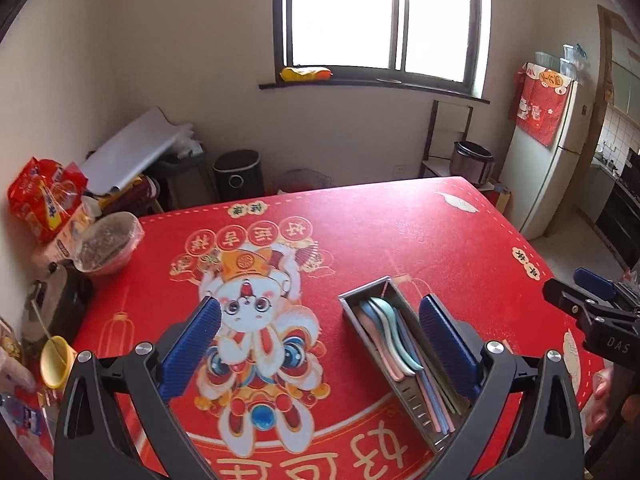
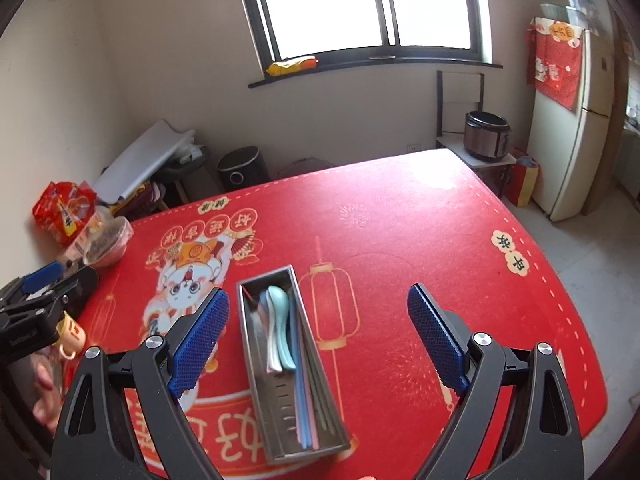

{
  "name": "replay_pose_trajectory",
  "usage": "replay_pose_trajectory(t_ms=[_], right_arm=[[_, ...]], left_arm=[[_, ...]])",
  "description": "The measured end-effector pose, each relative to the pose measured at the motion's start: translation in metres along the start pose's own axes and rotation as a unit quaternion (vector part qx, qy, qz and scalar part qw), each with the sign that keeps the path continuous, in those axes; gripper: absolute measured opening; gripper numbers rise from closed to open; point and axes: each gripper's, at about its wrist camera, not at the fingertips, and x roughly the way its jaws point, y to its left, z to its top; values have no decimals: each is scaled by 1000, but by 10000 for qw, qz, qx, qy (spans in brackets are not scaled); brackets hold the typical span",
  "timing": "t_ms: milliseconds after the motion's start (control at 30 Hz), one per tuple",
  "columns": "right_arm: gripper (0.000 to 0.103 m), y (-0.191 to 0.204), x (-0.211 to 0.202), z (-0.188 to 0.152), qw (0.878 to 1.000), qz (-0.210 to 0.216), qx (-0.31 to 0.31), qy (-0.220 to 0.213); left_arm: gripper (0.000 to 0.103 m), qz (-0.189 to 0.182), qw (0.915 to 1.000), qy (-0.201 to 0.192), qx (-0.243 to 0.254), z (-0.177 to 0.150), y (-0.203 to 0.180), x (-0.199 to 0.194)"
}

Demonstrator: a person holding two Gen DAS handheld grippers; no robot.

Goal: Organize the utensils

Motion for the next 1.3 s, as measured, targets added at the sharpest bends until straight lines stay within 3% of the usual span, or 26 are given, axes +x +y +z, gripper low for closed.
replay_pose_trajectory(t_ms=[100,533,900,1300], right_arm=[[88,17,-19,-4,9998,-67,-87,-176],[88,55,-85,-30,9937,-866,-32,-707],[88,57,-114,-45,9845,-1480,251,-909],[88,53,-130,-50,9786,-1744,304,-1050]], left_arm=[[97,185,9996,-204,111,-1,9,-22],[97,-477,9967,-663,18,-14,35,-79],[97,-757,9933,-821,300,-21,30,-95],[97,-659,9911,-1047,495,-22,21,-103]])
